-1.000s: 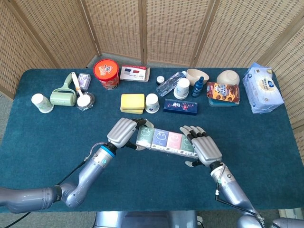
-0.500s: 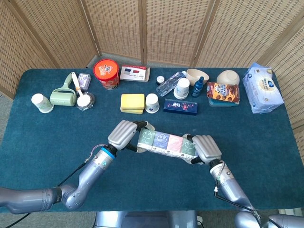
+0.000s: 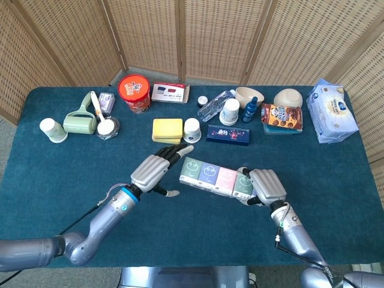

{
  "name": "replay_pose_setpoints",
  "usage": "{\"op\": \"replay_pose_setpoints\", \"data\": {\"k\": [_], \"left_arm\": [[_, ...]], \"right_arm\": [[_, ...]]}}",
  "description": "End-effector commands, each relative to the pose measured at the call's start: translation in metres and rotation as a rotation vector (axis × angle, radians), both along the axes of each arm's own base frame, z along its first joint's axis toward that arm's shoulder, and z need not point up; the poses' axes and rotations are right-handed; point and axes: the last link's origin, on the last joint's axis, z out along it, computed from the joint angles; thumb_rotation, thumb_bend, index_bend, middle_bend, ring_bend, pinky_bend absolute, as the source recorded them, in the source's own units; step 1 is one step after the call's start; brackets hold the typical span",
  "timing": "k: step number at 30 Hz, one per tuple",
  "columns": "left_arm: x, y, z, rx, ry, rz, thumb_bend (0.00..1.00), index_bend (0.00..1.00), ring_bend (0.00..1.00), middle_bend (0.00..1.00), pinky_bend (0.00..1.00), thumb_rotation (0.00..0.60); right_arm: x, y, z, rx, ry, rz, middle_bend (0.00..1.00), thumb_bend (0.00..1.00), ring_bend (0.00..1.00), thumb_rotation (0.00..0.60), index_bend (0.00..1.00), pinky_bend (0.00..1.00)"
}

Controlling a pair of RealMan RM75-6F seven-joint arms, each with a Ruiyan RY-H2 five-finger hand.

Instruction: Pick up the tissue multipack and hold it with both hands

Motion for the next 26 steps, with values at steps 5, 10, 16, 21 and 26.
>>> {"op": "replay_pose_setpoints", "data": {"k": [5,10,16,21,26], "left_arm": [[-0.056,-0.012,0.055,0.164,0.232,0.025,0.0,0.0,0.0,0.0,0.0,0.6],[-0.108,-0.024,0.091,0.291,0.349,0.103,0.0,0.0,0.0,0.0,0.0,0.6],[-0.162,-0.045,0.124,0.382,0.42,0.201,0.0,0.0,0.0,0.0,0.0,0.6],[-0.205,-0.069,0.15,0.437,0.45,0.314,0.0,0.0,0.0,0.0,0.0,0.6],[-0.236,-0.092,0.169,0.467,0.402,0.412,0.0,0.0,0.0,0.0,0.0,0.6]], "right_arm": [[-0.008,0.0,0.002,-0.006,0.02,-0.007,0.74,0.67,0.74,0.6,0.62,0.98],[-0.011,-0.002,0.002,-0.006,0.034,-0.005,0.74,0.67,0.74,0.6,0.62,0.98],[-0.014,-0.003,0.002,-0.022,0.048,0.003,0.74,0.67,0.74,0.6,0.62,0.98],[-0.016,-0.003,0.004,-0.037,0.056,0.007,0.74,0.67,0.74,0.6,0.62,0.98],[-0.015,-0.001,0.008,-0.051,0.062,0.012,0.74,0.67,0.74,0.6,0.62,0.98]]}}
